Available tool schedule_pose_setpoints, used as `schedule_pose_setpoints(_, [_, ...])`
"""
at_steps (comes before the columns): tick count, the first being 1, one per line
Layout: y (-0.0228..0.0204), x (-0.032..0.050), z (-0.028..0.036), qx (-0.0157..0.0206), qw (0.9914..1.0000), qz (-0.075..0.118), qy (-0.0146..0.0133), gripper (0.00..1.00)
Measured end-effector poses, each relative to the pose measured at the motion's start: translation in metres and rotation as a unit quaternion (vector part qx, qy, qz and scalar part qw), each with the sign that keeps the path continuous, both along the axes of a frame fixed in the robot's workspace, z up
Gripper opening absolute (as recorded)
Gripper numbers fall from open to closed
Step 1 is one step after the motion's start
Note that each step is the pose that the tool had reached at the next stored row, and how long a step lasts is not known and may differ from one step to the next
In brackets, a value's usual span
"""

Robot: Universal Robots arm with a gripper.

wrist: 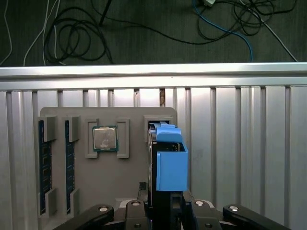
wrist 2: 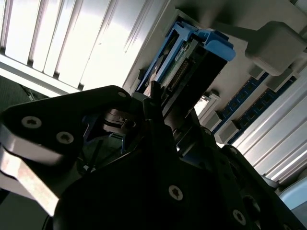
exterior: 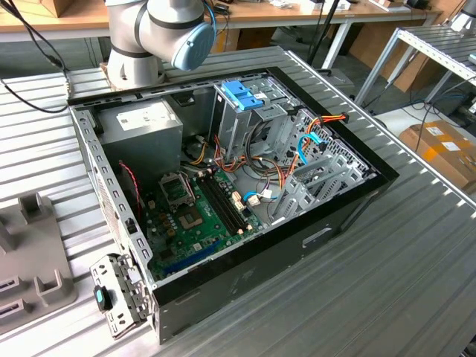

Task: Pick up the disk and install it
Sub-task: 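Pick up the disk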

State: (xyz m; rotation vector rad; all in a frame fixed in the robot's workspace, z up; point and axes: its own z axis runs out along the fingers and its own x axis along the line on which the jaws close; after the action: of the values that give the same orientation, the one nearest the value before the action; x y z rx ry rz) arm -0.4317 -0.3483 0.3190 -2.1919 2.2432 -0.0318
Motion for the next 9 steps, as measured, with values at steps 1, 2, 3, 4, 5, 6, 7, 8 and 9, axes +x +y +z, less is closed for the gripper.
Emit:
schedule_pose_setpoints(1, [0.0,0.0,0.0009,-0.0001,1.0,0.0,0.0002,0.35])
schedule_pose_setpoints(2, [0.0,0.0,0.0027,-0.0001,1.0,0.0,0.0001,0.35])
schedule_pose_setpoints(3, [0.0,0.0,0.0045,0.0,1.0,0.0,0.0,0.35])
schedule_pose_setpoints(4, [0.0,0.0,0.0072,0.0,1.0,0.0,0.0,0.35])
schedule_pose_setpoints(5, [0.0,0.0,0.0096,-0.0001,1.0,0.0,0.0001,0.35])
schedule_pose_setpoints(6, [0.0,0.0,0.0152,-0.0003,1.0,0.0,0.0,0.35])
schedule_pose_setpoints(7, [0.0,0.0,0.019,-0.0004,1.0,0.0,-0.0001,0.35])
schedule_pose_setpoints(8, [0.0,0.0,0.0263,-0.0007,1.0,0.0,0.0,0.35])
schedule_pose_setpoints(9, [0.0,0.0,0.0289,-0.0007,1.0,0.0,-0.0001,0.35])
